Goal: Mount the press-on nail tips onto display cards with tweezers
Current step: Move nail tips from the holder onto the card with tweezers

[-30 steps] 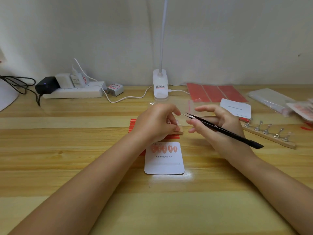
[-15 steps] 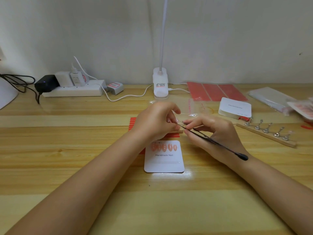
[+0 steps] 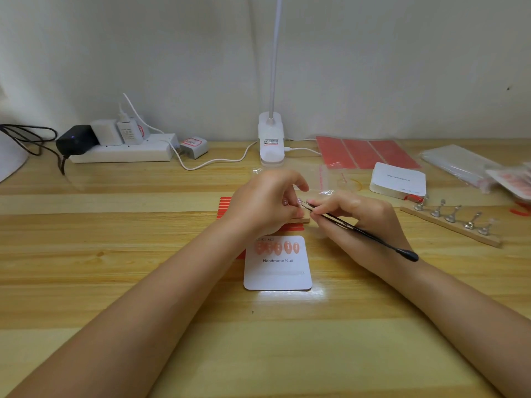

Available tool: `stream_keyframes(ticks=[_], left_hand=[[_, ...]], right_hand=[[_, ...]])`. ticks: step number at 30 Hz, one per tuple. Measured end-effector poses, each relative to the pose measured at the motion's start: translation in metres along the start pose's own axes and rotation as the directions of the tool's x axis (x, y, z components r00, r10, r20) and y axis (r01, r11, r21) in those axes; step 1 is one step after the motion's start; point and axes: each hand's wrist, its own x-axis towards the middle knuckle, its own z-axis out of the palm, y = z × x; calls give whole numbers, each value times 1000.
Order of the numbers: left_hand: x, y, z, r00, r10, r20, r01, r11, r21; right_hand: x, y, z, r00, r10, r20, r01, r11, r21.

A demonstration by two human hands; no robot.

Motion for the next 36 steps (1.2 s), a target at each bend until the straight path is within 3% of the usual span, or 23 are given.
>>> stream_keyframes(ticks=[4, 9, 19, 26, 29, 32, 36], left_hand=[[0, 1, 0, 1000, 9, -4, -9, 1000, -1], [-1, 1, 1, 1000, 9, 3, -9, 1000, -11], [-1, 2, 0, 1000, 10, 4, -10, 1000, 18], [-4, 3, -7, 997, 42, 63, -42, 999, 9], [-7, 5, -21, 993, 116, -16, -116, 993, -29], [-20, 8, -34, 954, 270, -132, -266, 963, 46], [-60, -4, -34, 904, 409, -122, -401, 912, 90]], right_hand=[[2, -4, 1, 994, 104, -18, -102, 989, 106], [6, -5, -2, 938, 348, 7, -338, 907, 249], [11, 5, -6, 854, 519, -45, -464, 797, 388], [11, 4, -6, 843, 537, -39, -471, 771, 429], [10, 3, -6, 844, 535, -36, -469, 769, 433], [10, 3, -7, 843, 537, -25, -475, 766, 433], [9, 5, -6, 835, 550, -19, -487, 754, 441]])
